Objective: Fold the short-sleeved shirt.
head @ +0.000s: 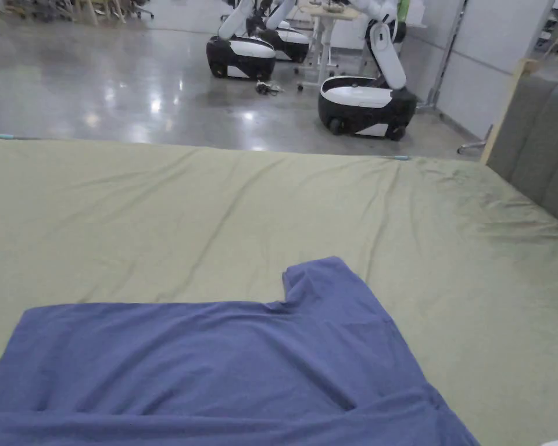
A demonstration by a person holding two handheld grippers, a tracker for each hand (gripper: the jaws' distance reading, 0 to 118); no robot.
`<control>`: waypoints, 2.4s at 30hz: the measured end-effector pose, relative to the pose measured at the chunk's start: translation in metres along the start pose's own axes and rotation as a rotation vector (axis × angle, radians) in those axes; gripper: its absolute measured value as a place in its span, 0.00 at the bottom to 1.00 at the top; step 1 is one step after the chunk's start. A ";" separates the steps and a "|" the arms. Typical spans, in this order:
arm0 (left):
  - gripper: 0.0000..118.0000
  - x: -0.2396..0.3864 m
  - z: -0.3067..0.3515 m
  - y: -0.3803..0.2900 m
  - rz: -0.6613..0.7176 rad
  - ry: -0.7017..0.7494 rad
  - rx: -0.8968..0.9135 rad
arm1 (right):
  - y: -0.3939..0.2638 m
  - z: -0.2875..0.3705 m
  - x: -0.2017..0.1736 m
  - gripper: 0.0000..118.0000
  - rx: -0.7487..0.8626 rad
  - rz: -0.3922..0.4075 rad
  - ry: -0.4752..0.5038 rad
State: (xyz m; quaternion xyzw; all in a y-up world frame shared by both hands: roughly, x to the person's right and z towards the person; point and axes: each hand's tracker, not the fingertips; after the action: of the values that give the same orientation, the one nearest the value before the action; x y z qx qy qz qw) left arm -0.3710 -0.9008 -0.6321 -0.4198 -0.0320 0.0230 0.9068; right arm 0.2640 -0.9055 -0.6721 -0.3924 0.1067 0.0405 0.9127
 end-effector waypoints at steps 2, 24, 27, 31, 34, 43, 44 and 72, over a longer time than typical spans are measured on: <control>0.05 0.001 -0.009 -0.010 0.000 -0.002 -0.030 | -0.008 -0.008 -0.003 0.06 -0.018 0.023 -0.021; 0.00 0.034 0.032 0.158 0.038 0.075 0.500 | 0.150 0.027 -0.069 0.00 0.499 -0.079 -0.124; 0.00 -0.003 -0.042 0.201 0.079 0.044 0.350 | 0.173 0.005 -0.074 0.00 0.493 -0.060 -0.090; 0.82 -0.034 -0.156 0.220 0.146 0.024 0.075 | 0.188 -0.020 -0.083 0.00 0.469 -0.027 -0.047; 0.87 -0.047 -0.210 0.212 0.150 0.057 -0.011 | 0.189 -0.039 -0.080 0.00 0.417 -0.024 0.027; 0.45 -0.035 -0.224 0.193 0.138 0.138 -0.030 | 0.194 -0.077 -0.063 0.00 0.335 0.003 -0.002; 0.26 -0.031 -0.220 0.193 0.128 0.119 -0.025 | 0.197 -0.084 -0.061 0.00 0.322 0.008 -0.003; 0.03 -0.026 -0.101 0.187 0.069 0.008 0.147 | 0.248 -0.184 0.007 0.00 -0.031 -0.070 0.025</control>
State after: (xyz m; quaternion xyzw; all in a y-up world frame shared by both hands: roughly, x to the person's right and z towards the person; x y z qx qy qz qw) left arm -0.3915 -0.8588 -0.8411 -0.3532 -0.0119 0.0550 0.9339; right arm 0.2016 -0.8684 -0.9721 -0.4104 0.1036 0.0055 0.9060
